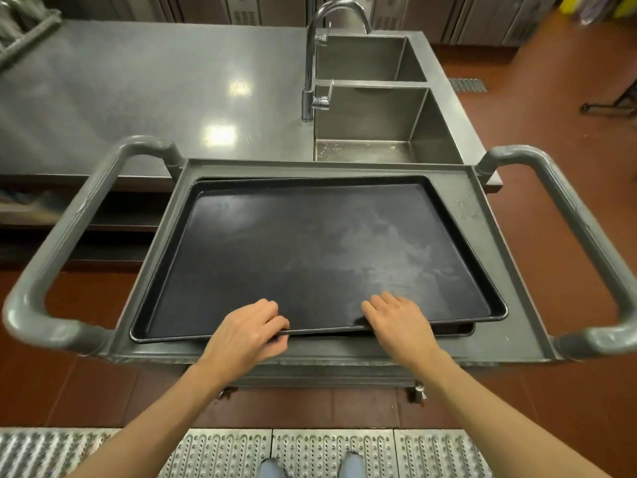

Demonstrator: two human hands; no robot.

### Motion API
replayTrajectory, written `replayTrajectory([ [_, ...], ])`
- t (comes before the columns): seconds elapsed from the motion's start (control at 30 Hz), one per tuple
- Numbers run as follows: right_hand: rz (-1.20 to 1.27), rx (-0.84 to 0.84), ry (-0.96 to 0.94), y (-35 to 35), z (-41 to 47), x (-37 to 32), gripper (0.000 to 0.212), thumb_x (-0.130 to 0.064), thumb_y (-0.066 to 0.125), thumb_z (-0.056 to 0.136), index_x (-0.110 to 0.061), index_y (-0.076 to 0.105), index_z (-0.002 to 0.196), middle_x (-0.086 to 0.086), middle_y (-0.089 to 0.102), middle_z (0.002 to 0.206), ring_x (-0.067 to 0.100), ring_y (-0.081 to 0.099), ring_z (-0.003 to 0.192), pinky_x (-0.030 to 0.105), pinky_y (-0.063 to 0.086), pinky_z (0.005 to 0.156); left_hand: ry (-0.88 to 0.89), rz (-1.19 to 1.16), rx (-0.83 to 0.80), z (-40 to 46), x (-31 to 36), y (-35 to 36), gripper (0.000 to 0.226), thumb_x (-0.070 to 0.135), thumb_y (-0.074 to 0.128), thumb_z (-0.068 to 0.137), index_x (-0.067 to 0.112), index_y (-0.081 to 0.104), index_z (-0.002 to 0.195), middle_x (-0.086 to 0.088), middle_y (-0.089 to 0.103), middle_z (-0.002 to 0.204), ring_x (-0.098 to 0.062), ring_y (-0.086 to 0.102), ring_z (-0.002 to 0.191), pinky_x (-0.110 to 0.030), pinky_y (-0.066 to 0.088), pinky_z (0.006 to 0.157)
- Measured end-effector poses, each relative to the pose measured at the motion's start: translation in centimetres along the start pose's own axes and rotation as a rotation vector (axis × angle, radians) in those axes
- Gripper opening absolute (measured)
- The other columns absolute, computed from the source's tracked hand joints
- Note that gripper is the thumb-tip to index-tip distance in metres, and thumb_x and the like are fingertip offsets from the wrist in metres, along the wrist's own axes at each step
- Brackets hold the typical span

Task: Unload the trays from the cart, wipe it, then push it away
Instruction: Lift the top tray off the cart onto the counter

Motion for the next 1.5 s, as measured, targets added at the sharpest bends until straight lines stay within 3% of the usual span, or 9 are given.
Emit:
replayTrajectory([
  [0.13,0.006,0.152,-0.021,-0.7,-0.2,-0.1,0.023,0.006,0.054,0.059,-0.016,0.048,0.061,0.001,0.045,0.054,0.022,0.045,0.049,0.032,0.030,0.044,-0.072,0.163,-0.178,0.3,-0.7,1.3,0.021,0.024,0.072,0.072,0.015,0.055,0.081,0.001,0.051,0.071,-0.020,0.049,0.061,-0.033,0.039,0.050],
  [0.23,0.009,0.237,-0.006,-0.9,-0.4,-0.8,0.028,0.005,0.034,0.070,-0.015,0.051,0.063,0.002,0.045,0.058,0.023,0.046,0.052,0.033,0.033,0.044,-0.168,0.330,-0.375,-0.3,-2.1,2.9,0.057,-0.005,0.080,0.033,0.015,0.046,0.074,-0.001,0.044,0.061,-0.022,0.045,0.051,-0.031,0.029,0.044],
  [0.3,-0.001,0.267,0.016,-1.0,-0.6,-1.5,0.027,0.005,0.034,0.070,-0.016,0.051,0.064,0.002,0.045,0.058,0.024,0.046,0.052,0.033,0.032,0.045,-0.149,0.366,-0.384,-0.7,-2.2,3.2,0.059,-0.013,0.075,0.025,0.015,0.049,0.069,-0.001,0.043,0.058,-0.021,0.044,0.049,-0.030,0.026,0.042],
  [0.47,-0.041,0.320,0.124,-2.2,-0.3,-1.4,0.029,0.008,0.039,0.071,-0.017,0.050,0.063,0.002,0.043,0.058,0.023,0.043,0.053,0.032,0.021,0.052,-0.005,0.449,-0.201,-0.7,-1.1,1.5,0.037,-0.016,0.061,0.056,0.015,0.050,0.071,-0.002,0.042,0.063,-0.022,0.042,0.054,-0.033,0.037,0.050],
  [0.73,-0.072,0.431,0.178,-5.9,-0.5,0.1,0.034,0.013,0.035,0.057,-0.019,0.043,0.059,0.001,0.038,0.056,0.023,0.039,0.052,0.031,0.015,0.052,-0.029,0.518,0.047,0.4,0.5,-2.6,0.037,-0.021,0.039,0.070,0.014,0.048,0.067,-0.002,0.039,0.059,-0.020,0.037,0.050,-0.031,0.027,0.046],
  [1.13,-0.113,0.663,0.066,-15.7,1.3,-1.8,0.032,0.012,0.039,0.050,-0.018,0.038,0.060,0.004,0.035,0.057,0.024,0.035,0.051,0.031,0.014,0.052,-0.111,0.667,0.148,0.0,0.6,-12.8,0.034,-0.014,0.038,0.077,0.018,0.047,0.068,-0.004,0.042,0.061,-0.023,0.041,0.052,-0.033,0.029,0.049],
  [1.33,-0.054,0.751,-0.034,-21.2,4.5,-6.8,0.037,0.013,0.058,0.049,-0.018,0.044,0.062,0.004,0.040,0.059,0.026,0.042,0.053,0.032,0.017,0.051,-0.182,0.761,0.164,-4.0,-0.7,-20.6,0.026,-0.008,0.054,0.079,0.017,0.052,0.072,-0.004,0.046,0.064,-0.023,0.042,0.055,-0.032,0.028,0.050],
  [1.5,-0.025,0.846,-0.111,-26.1,7.8,-13.3,0.036,0.013,0.052,0.050,-0.019,0.041,0.062,0.003,0.037,0.058,0.024,0.038,0.053,0.030,0.013,0.054,-0.273,0.822,0.185,-8.7,-3.6,-27.3,0.029,-0.008,0.047,0.084,0.016,0.058,0.071,-0.005,0.049,0.063,-0.023,0.042,0.053,-0.031,0.027,0.048],
])
Point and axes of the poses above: each hand's wrist, its own z-axis towards the middle knuckle, its own y-axis out of the palm, x = y × z, the point moved 9 cm from there along z, towards the middle knuckle
